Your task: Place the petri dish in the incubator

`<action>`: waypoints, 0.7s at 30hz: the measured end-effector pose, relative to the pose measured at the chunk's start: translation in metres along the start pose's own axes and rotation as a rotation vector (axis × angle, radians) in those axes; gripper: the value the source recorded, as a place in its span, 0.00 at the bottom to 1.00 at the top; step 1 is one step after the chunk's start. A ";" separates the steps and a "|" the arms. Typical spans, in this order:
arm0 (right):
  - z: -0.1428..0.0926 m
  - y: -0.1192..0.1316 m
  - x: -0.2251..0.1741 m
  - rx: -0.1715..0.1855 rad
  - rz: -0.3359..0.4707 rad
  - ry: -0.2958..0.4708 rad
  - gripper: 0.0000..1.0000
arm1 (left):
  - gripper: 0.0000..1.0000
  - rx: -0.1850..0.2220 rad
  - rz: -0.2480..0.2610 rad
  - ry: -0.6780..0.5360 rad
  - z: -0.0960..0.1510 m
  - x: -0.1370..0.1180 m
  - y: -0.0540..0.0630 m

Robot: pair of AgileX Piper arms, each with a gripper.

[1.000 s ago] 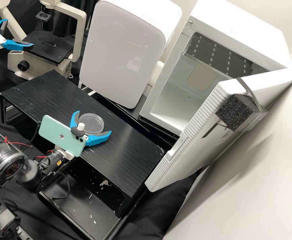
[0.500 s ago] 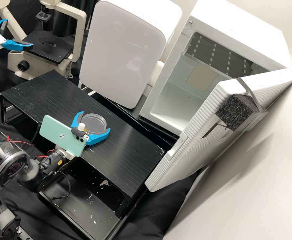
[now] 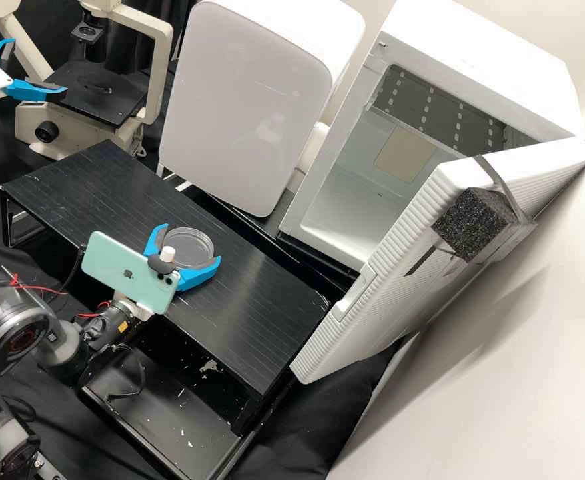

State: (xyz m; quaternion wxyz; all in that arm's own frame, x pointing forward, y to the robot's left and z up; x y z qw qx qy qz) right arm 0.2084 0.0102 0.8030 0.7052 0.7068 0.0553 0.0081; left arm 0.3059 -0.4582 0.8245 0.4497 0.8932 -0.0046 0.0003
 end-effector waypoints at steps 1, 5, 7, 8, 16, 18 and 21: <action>0.002 0.004 -0.001 0.011 0.011 -0.010 0.00 | 1.00 0.000 0.000 0.000 0.000 0.000 0.000; 0.009 0.027 0.000 0.044 0.098 -0.035 0.00 | 1.00 0.000 0.000 0.000 0.000 0.000 0.000; 0.014 0.040 0.003 0.058 0.150 -0.048 0.00 | 1.00 0.000 0.000 0.000 0.000 0.000 0.000; 0.016 0.047 0.004 0.058 0.172 -0.052 0.00 | 1.00 0.000 0.000 0.000 0.000 0.000 0.000; 0.038 0.086 0.042 0.042 0.298 -0.081 0.00 | 1.00 0.000 0.000 0.000 0.000 0.000 0.000; 0.045 0.093 0.053 0.031 0.328 -0.098 0.00 | 1.00 0.000 0.000 0.000 0.000 0.000 0.000; 0.053 0.108 0.070 0.022 0.399 -0.114 0.00 | 1.00 0.000 0.000 0.000 0.000 0.000 0.000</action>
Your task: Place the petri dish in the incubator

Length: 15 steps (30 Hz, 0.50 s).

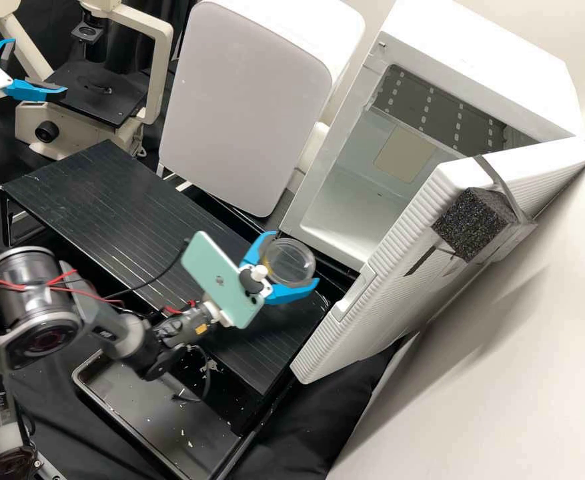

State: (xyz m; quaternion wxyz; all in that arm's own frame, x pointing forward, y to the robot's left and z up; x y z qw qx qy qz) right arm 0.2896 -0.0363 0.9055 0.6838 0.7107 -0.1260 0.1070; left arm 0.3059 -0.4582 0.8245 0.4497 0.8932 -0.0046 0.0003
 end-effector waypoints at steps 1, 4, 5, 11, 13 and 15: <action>0.002 0.002 0.006 -0.006 0.016 -0.003 0.00 | 1.00 0.000 0.000 0.000 0.000 0.000 0.000; 0.007 0.011 0.022 -0.024 0.062 -0.019 0.00 | 1.00 0.000 0.000 0.000 0.000 0.000 0.000; 0.009 0.013 0.029 -0.023 0.081 -0.029 0.00 | 1.00 0.000 0.000 0.000 0.000 0.000 0.000; 0.010 0.022 0.055 -0.029 0.117 -0.029 0.00 | 1.00 0.000 0.000 0.000 0.000 0.000 0.000; 0.011 0.021 0.067 -0.029 0.114 -0.025 0.00 | 1.00 0.000 0.000 0.000 0.000 0.000 0.000; 0.011 0.019 0.077 -0.029 0.104 -0.025 0.00 | 1.00 0.000 0.000 0.000 0.000 0.000 0.000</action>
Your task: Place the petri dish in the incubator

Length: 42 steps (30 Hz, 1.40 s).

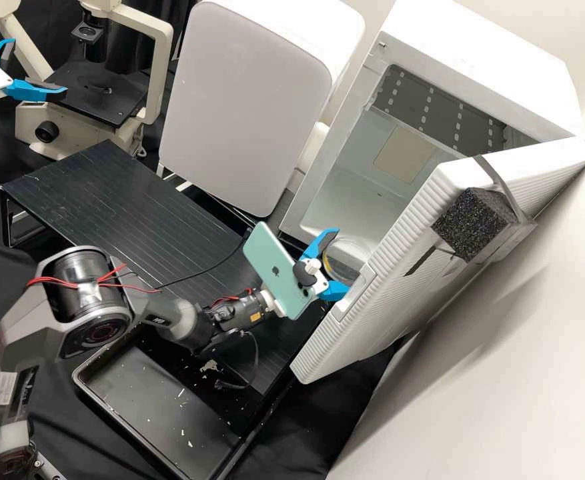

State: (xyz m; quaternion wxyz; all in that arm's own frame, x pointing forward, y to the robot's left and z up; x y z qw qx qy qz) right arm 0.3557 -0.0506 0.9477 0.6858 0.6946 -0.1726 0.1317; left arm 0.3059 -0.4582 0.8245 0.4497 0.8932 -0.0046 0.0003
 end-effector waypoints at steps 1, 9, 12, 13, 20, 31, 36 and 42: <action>-0.002 -0.003 0.008 -0.002 -0.009 0.006 0.00 | 1.00 0.000 0.000 0.000 0.000 0.000 0.000; 0.000 -0.027 0.045 -0.006 -0.084 -0.022 0.00 | 1.00 0.000 0.000 0.000 0.000 0.000 0.000; 0.003 -0.033 0.060 -0.010 -0.096 -0.032 0.00 | 1.00 0.000 0.000 0.000 0.000 0.000 0.000; 0.004 -0.034 0.063 -0.014 -0.098 -0.034 0.00 | 1.00 0.000 0.000 0.000 0.000 0.000 0.000; 0.009 -0.037 0.083 -0.019 -0.094 -0.040 0.00 | 1.00 0.000 0.000 0.000 0.000 0.000 0.000; 0.000 -0.044 0.101 -0.008 -0.118 -0.037 0.00 | 1.00 0.000 0.000 0.000 0.000 0.000 0.000; -0.006 -0.049 0.102 -0.008 -0.133 -0.029 0.00 | 1.00 0.000 0.000 0.000 0.000 0.000 0.000; -0.008 -0.049 0.104 -0.011 -0.142 -0.032 1.00 | 1.00 0.000 0.000 0.000 0.000 0.000 0.000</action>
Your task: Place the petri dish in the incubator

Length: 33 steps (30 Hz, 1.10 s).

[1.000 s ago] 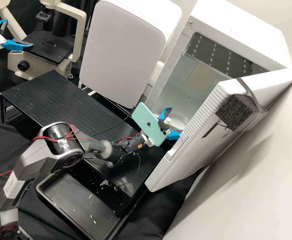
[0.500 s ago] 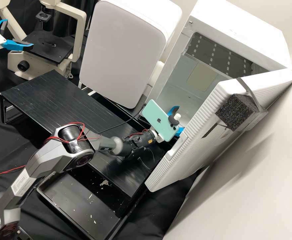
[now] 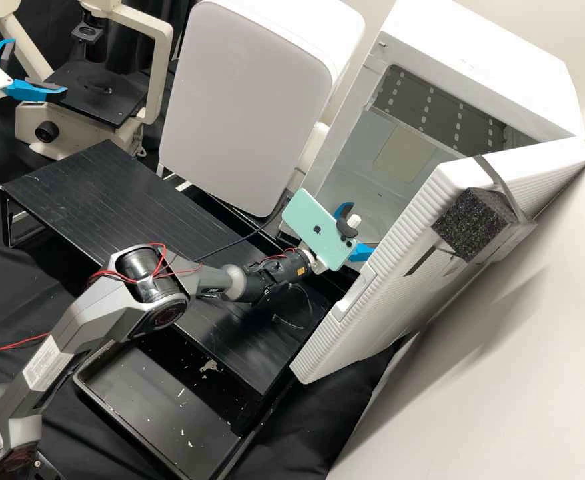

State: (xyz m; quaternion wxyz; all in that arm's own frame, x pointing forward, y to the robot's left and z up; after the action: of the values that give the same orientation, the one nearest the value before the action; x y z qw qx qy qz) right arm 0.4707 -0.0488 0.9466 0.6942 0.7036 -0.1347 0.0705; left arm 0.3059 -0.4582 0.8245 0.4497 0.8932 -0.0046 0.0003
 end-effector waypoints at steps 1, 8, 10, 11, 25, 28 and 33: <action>0.000 0.000 0.000 0.000 0.000 0.000 1.00 | 1.00 0.000 0.000 0.000 0.000 0.000 0.000; -0.002 -0.003 0.000 -0.036 -0.005 0.005 1.00 | 1.00 0.000 0.000 0.000 0.000 0.000 0.000; -0.002 -0.003 0.000 -0.037 -0.005 0.005 1.00 | 1.00 0.000 0.000 0.000 0.000 0.000 0.000; -0.002 -0.003 0.000 -0.037 -0.005 0.005 1.00 | 1.00 0.000 0.000 0.000 0.000 0.000 0.000; -0.002 -0.003 -0.006 -0.052 -0.017 -0.007 1.00 | 1.00 0.000 0.000 0.000 0.000 0.000 0.000; -0.001 0.001 -0.016 -0.063 -0.029 -0.009 1.00 | 1.00 0.000 0.000 0.000 0.000 0.000 0.000; 0.001 0.015 -0.037 -0.037 -0.034 -0.009 1.00 | 1.00 0.000 0.000 0.000 0.000 0.000 0.000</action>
State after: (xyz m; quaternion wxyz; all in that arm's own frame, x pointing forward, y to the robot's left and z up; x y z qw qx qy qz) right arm 0.4311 -0.0468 0.9501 0.7077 0.6929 -0.1272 0.0532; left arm 0.3059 -0.4582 0.8245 0.4497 0.8932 -0.0046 0.0003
